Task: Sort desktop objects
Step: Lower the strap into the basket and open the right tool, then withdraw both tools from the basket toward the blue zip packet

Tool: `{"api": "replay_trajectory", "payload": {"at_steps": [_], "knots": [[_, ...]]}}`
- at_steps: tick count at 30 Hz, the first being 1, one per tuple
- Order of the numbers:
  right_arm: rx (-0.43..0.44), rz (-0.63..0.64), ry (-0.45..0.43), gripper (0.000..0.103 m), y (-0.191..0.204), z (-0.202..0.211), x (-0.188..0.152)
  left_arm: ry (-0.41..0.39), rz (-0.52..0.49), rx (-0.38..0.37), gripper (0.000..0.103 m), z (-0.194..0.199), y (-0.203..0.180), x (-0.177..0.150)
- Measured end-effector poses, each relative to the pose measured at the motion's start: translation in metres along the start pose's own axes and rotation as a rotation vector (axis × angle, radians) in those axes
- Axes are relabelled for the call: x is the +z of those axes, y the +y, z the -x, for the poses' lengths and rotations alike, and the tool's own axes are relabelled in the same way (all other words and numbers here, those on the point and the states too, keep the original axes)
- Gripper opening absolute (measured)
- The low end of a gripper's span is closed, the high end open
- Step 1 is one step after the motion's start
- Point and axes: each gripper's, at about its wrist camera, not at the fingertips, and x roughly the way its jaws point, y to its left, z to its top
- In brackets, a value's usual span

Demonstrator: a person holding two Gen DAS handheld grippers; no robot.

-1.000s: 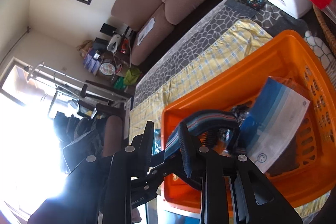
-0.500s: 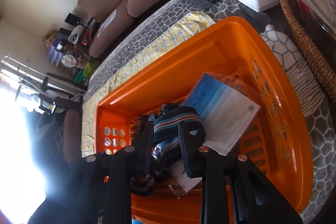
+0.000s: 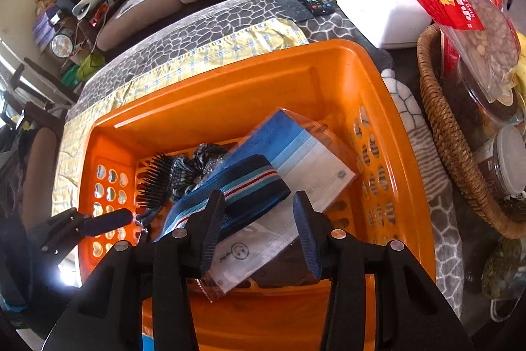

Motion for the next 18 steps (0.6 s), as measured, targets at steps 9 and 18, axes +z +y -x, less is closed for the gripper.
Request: {"api": "replay_trajectory", "payload": {"at_steps": [9, 18], "knots": [[-0.009, 0.017, -0.047, 0.077, 0.017, 0.028, -0.004, -0.074, 0.025, -0.004, 0.094, 0.04, 0.01, -0.005], [-0.043, 0.086, -0.074, 0.088, 0.05, 0.052, -0.01, -0.124, 0.052, -0.005, 0.103, 0.074, 0.026, -0.017]]}}
